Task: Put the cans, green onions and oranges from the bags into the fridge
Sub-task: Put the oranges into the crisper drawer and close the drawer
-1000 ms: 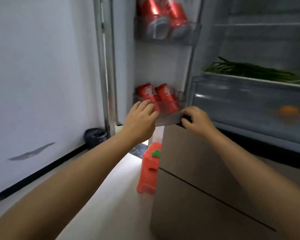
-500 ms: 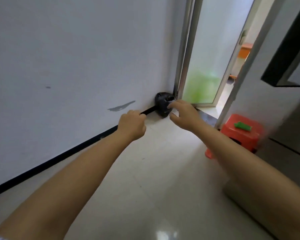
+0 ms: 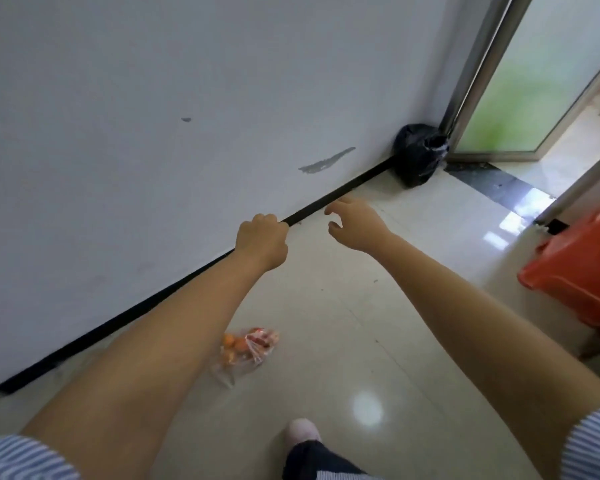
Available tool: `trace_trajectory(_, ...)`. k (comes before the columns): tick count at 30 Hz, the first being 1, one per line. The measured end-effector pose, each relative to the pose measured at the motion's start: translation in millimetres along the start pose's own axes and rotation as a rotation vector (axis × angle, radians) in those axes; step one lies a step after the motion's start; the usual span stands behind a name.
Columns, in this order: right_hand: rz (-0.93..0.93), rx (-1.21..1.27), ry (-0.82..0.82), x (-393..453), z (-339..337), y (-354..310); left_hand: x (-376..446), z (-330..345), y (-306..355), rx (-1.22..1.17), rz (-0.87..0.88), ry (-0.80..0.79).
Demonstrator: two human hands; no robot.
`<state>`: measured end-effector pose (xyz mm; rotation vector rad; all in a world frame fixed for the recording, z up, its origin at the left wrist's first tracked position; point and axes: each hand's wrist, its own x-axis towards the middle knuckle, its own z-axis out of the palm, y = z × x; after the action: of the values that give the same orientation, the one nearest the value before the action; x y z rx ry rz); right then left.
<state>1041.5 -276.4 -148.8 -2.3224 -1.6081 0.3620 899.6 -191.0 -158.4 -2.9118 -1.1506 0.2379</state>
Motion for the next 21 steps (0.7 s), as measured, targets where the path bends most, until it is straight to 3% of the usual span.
trace_trajectory(10,0.244,0.087,-0.094,125.3,113.8,-105.0,86.5,56.0,-194.2,0.074,0.178,-0.134)
trace_trajectory(16,0.644,0.223,-0.15,120.0,234.0,-151.5,117.5,141.8,-273.2,0.16,0.515,-0.309)
trace_trajectory(21,0.839,0.286,-0.273,99.9,351.1,-175.1,113.2,234.6,-306.2,0.152,0.621,-0.442)
